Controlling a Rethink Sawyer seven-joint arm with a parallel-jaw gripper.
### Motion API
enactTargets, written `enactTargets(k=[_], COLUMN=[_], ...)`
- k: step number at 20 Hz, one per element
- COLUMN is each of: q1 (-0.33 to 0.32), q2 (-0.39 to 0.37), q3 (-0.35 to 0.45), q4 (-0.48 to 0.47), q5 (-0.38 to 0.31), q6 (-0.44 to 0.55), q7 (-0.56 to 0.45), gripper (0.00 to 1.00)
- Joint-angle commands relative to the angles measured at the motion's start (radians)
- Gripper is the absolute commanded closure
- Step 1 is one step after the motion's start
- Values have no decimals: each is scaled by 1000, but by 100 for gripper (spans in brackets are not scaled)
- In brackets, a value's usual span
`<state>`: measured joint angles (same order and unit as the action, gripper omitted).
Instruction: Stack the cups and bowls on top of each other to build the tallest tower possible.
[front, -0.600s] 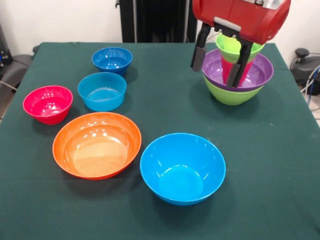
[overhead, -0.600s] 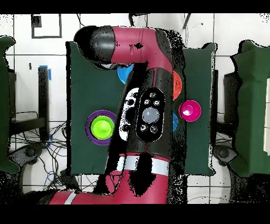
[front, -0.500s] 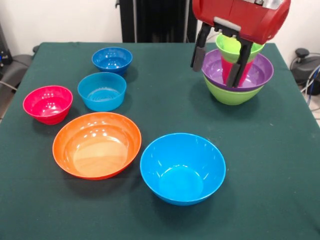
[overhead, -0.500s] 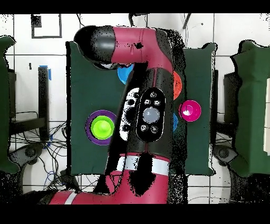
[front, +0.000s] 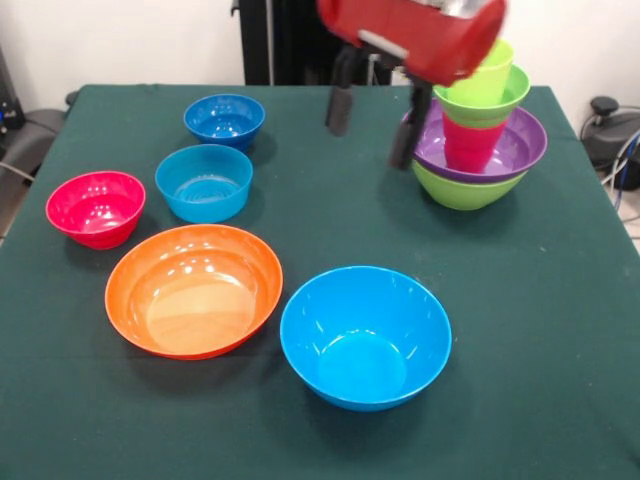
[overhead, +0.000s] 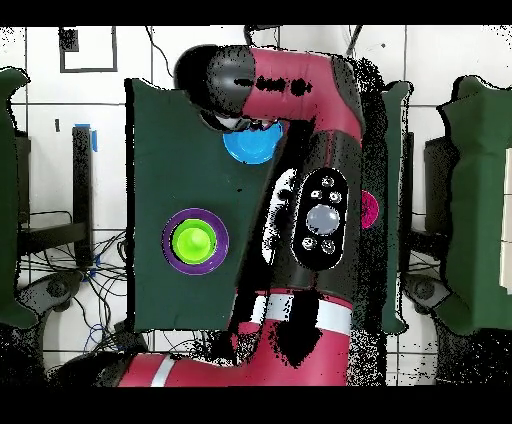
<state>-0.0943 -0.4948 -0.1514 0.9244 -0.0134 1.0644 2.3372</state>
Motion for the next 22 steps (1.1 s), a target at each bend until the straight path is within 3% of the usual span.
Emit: enactTargets(k=[1,9,16,22], q1=[-79,-137,-241,-285], q2=[-8,-25,0,2], q3=[129,180,281,303], q4=[140,191,204,209], q5=[-30,-61,-109,-155], q6=[53,2,-39,-70], q7=[-261,-352,-569,-665], gripper=[0,0,0,0])
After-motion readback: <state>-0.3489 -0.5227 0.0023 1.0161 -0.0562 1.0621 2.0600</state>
